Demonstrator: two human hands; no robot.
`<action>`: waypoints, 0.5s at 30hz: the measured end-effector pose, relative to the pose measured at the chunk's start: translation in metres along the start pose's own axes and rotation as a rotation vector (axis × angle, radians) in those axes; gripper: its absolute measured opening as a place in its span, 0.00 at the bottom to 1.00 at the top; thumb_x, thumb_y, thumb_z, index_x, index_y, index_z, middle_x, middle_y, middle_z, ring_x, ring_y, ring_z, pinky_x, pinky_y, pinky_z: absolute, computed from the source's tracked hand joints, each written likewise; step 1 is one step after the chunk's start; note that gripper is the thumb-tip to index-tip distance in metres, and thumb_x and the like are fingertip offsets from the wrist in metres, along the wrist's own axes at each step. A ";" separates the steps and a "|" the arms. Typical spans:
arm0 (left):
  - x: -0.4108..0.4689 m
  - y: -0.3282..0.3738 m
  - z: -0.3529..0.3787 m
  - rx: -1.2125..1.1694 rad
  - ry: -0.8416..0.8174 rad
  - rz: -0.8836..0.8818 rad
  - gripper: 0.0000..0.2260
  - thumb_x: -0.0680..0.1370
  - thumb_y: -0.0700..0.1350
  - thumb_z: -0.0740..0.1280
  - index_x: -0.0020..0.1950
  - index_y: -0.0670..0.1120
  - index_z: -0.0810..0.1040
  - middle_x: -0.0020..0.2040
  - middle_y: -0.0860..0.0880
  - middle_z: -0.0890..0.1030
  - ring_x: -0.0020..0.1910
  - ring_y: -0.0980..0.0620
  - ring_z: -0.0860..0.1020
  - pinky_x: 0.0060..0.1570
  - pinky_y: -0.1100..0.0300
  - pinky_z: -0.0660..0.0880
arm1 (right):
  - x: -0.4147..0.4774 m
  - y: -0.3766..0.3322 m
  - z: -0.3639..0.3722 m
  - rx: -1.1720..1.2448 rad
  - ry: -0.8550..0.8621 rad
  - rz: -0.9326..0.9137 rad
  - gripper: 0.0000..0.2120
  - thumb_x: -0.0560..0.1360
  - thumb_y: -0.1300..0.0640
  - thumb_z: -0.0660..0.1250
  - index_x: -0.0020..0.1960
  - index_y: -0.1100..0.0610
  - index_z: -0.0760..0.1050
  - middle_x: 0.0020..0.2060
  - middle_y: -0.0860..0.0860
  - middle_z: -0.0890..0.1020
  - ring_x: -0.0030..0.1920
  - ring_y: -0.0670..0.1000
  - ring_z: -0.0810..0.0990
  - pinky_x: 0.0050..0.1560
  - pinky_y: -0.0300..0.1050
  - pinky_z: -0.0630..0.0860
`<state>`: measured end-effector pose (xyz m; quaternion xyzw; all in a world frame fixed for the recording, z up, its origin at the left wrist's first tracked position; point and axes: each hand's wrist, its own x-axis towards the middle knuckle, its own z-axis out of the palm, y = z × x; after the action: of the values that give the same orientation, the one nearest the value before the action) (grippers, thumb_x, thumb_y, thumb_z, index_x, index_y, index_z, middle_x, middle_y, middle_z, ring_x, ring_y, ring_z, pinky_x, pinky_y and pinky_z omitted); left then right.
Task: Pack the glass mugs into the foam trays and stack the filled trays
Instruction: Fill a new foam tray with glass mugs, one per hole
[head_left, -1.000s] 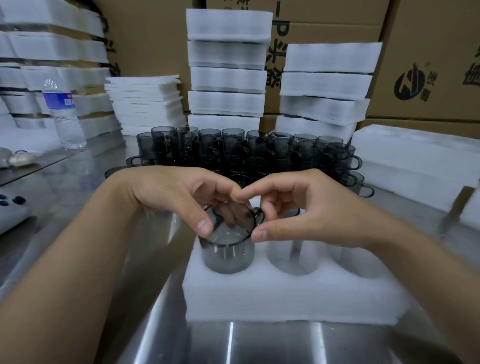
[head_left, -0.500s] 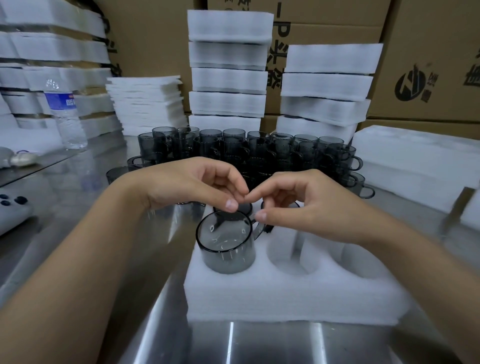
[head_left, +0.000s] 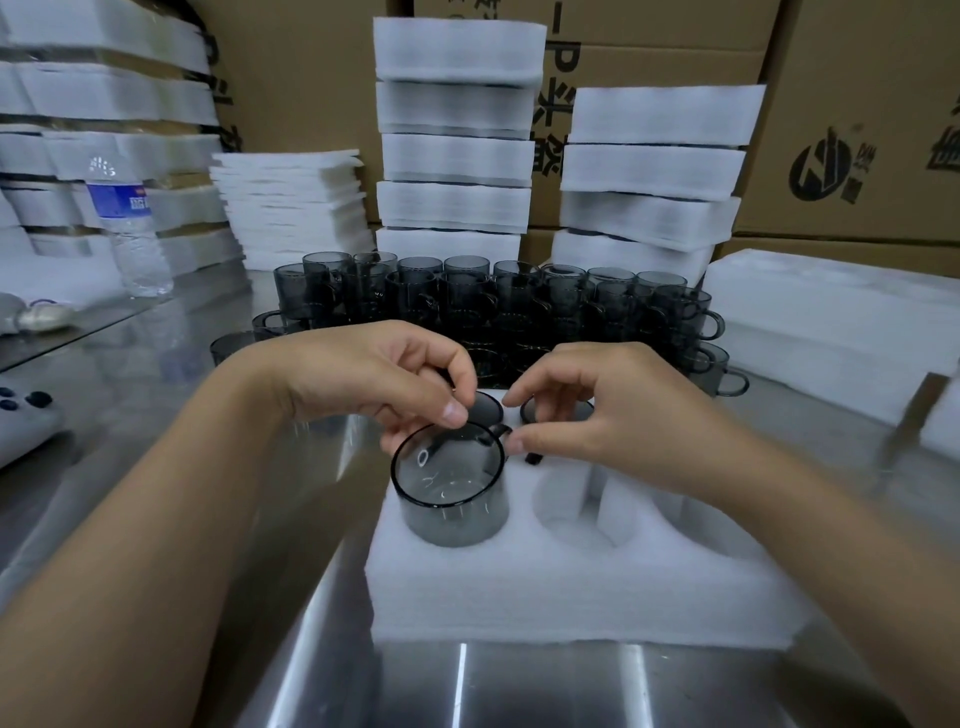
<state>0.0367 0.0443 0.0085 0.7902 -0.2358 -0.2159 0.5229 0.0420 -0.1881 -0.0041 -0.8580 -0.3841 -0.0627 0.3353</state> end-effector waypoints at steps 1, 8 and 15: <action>0.000 0.000 -0.001 -0.009 -0.003 -0.006 0.07 0.63 0.45 0.75 0.39 0.51 0.81 0.29 0.46 0.77 0.23 0.54 0.75 0.24 0.66 0.72 | 0.000 -0.001 0.001 -0.060 0.006 0.009 0.13 0.63 0.43 0.74 0.45 0.47 0.82 0.34 0.43 0.79 0.39 0.42 0.78 0.45 0.43 0.75; -0.003 -0.001 -0.002 -0.067 -0.080 -0.028 0.07 0.65 0.40 0.73 0.40 0.50 0.80 0.26 0.46 0.78 0.20 0.55 0.76 0.22 0.67 0.72 | -0.003 -0.008 0.006 -0.299 -0.029 -0.024 0.11 0.70 0.45 0.68 0.50 0.47 0.81 0.38 0.44 0.77 0.41 0.44 0.76 0.47 0.48 0.74; -0.006 -0.003 -0.007 -0.020 -0.127 -0.072 0.14 0.63 0.47 0.79 0.33 0.48 0.74 0.25 0.50 0.67 0.19 0.59 0.65 0.20 0.72 0.63 | -0.003 -0.011 0.004 0.135 0.028 0.012 0.08 0.74 0.51 0.65 0.53 0.43 0.77 0.42 0.42 0.79 0.44 0.38 0.77 0.48 0.33 0.72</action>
<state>0.0363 0.0541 0.0092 0.7776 -0.2379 -0.2864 0.5066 0.0317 -0.1827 -0.0023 -0.8347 -0.3776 -0.0468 0.3982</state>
